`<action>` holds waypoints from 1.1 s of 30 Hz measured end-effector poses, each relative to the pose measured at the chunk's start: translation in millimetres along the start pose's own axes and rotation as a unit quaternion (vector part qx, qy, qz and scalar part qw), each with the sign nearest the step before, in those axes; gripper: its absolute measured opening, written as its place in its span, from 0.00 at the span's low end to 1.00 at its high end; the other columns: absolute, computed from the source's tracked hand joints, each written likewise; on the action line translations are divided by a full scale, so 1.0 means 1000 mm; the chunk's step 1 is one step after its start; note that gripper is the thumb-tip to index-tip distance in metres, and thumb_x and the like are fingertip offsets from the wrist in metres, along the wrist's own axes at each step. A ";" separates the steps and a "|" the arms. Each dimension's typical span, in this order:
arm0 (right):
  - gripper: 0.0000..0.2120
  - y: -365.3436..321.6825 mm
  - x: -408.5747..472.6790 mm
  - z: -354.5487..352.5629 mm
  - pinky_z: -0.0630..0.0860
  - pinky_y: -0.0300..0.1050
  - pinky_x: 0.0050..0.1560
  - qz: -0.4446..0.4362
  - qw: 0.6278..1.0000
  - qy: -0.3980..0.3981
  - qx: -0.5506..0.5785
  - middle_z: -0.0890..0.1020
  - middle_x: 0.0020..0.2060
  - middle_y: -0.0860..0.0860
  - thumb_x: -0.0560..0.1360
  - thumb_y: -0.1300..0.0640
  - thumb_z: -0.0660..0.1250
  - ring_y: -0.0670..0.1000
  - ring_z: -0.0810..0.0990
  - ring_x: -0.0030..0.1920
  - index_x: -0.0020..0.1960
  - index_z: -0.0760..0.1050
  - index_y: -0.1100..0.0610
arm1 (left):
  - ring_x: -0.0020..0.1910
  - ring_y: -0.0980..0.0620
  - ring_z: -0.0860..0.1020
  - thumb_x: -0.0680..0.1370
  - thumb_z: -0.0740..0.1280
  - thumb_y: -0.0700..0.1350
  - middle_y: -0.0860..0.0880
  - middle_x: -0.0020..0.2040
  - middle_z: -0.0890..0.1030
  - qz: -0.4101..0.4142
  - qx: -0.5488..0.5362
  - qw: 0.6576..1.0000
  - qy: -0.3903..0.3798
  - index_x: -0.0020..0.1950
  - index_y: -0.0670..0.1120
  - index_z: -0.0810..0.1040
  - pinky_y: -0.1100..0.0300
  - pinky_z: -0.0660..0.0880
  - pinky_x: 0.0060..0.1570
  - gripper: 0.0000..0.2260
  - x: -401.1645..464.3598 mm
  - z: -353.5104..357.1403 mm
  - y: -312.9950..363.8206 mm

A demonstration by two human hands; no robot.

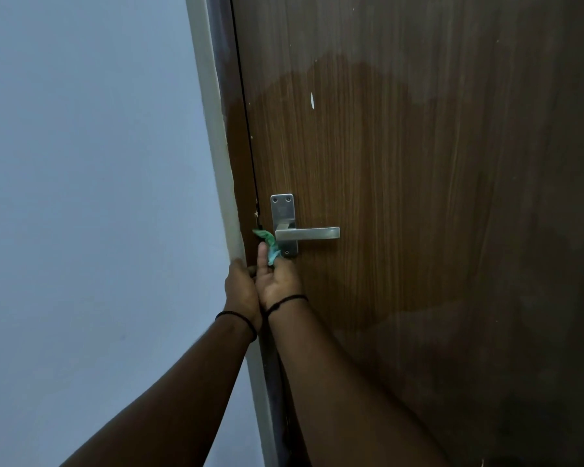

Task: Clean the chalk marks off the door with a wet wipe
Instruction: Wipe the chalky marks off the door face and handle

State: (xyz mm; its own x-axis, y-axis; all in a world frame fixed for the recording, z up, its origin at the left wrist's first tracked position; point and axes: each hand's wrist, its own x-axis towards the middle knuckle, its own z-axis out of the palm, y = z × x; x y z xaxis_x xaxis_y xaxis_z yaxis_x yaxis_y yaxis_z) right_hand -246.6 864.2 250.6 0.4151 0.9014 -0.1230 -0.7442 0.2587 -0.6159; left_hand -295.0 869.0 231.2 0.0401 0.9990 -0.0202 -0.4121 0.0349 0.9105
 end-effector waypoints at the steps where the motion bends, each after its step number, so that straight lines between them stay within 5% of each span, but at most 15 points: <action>1: 0.09 0.000 -0.001 -0.001 0.82 0.42 0.44 0.022 0.998 -0.021 0.048 0.78 0.43 0.58 0.81 0.63 0.58 0.54 0.79 0.50 0.48 0.75 0.66 | 0.36 0.50 0.79 0.81 0.54 0.50 0.45 0.36 0.82 0.011 -0.003 1.000 0.000 0.45 0.42 0.79 0.57 0.74 0.38 0.18 0.002 -0.001 -0.001; 4: 0.07 -0.006 0.000 -0.008 0.82 0.40 0.37 0.070 0.990 -0.073 0.099 0.80 0.48 0.61 0.80 0.66 0.59 0.54 0.81 0.45 0.50 0.76 0.66 | 0.32 0.52 0.81 0.81 0.55 0.50 0.49 0.31 0.83 0.026 -0.005 1.000 0.009 0.44 0.44 0.80 0.59 0.75 0.33 0.17 -0.004 0.001 0.000; 7: 0.10 -0.009 -0.003 -0.023 0.81 0.41 0.43 0.036 0.998 -0.042 0.003 0.80 0.52 0.61 0.80 0.67 0.59 0.52 0.82 0.45 0.58 0.76 0.66 | 0.43 0.48 0.84 0.82 0.58 0.49 0.44 0.43 0.85 0.068 0.026 0.997 -0.002 0.46 0.46 0.82 0.53 0.80 0.46 0.15 -0.010 0.001 0.001; 10: 0.09 -0.008 -0.005 -0.037 0.80 0.43 0.40 -0.003 0.998 -0.013 -0.063 0.83 0.49 0.60 0.78 0.67 0.62 0.53 0.83 0.43 0.54 0.79 0.63 | 0.47 0.46 0.83 0.80 0.65 0.46 0.45 0.45 0.85 0.155 0.158 0.975 0.018 0.48 0.47 0.85 0.47 0.80 0.53 0.09 -0.014 0.006 -0.004; 15: 0.09 -0.017 -0.006 -0.043 0.75 0.37 0.30 -0.025 0.988 -0.012 -0.151 0.84 0.47 0.58 0.76 0.66 0.65 0.48 0.80 0.36 0.54 0.80 0.61 | 0.48 0.51 0.81 0.76 0.68 0.38 0.48 0.52 0.86 0.174 0.284 0.942 0.050 0.55 0.48 0.85 0.57 0.79 0.52 0.11 -0.015 0.016 0.002; 17: 0.10 -0.021 -0.005 -0.047 0.74 0.37 0.35 -0.038 0.986 -0.048 -0.155 0.84 0.50 0.56 0.76 0.63 0.65 0.46 0.78 0.38 0.56 0.80 0.59 | 0.47 0.52 0.81 0.75 0.68 0.37 0.48 0.52 0.86 0.236 0.324 0.911 0.101 0.54 0.49 0.85 0.63 0.75 0.49 0.12 -0.014 0.019 0.015; 22: 0.07 -0.027 0.005 -0.063 0.75 0.40 0.40 -0.055 0.979 -0.002 -0.197 0.82 0.46 0.53 0.78 0.60 0.65 0.47 0.77 0.41 0.53 0.80 0.56 | 0.47 0.57 0.77 0.78 0.68 0.40 0.53 0.49 0.82 0.382 0.303 0.861 0.147 0.55 0.47 0.82 0.79 0.65 0.37 0.08 -0.009 0.043 0.044; 28: 0.06 -0.033 0.026 -0.095 0.73 0.38 0.34 -0.058 0.972 0.020 -0.228 0.80 0.40 0.52 0.78 0.60 0.64 0.46 0.75 0.36 0.51 0.79 0.57 | 0.50 0.55 0.79 0.77 0.67 0.36 0.48 0.53 0.83 0.395 0.279 0.864 0.140 0.53 0.44 0.85 0.64 0.76 0.49 0.09 0.017 0.063 0.051; 33: 0.05 -0.032 0.038 -0.112 0.73 0.38 0.33 -0.078 0.965 0.012 -0.251 0.79 0.37 0.51 0.78 0.60 0.64 0.46 0.75 0.35 0.49 0.80 0.56 | 0.48 0.57 0.78 0.75 0.68 0.35 0.49 0.49 0.84 0.404 0.292 0.861 0.103 0.52 0.44 0.85 0.74 0.71 0.45 0.10 0.032 0.045 0.025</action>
State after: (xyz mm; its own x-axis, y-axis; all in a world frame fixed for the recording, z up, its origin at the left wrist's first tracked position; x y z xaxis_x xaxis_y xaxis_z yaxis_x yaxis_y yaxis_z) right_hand -148.3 851.3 179.2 0.5178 0.8554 -0.0136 -0.3272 0.1833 -0.9270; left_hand -263.3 900.8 271.6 -0.2312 0.6770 0.6988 0.3002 -0.6335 0.7131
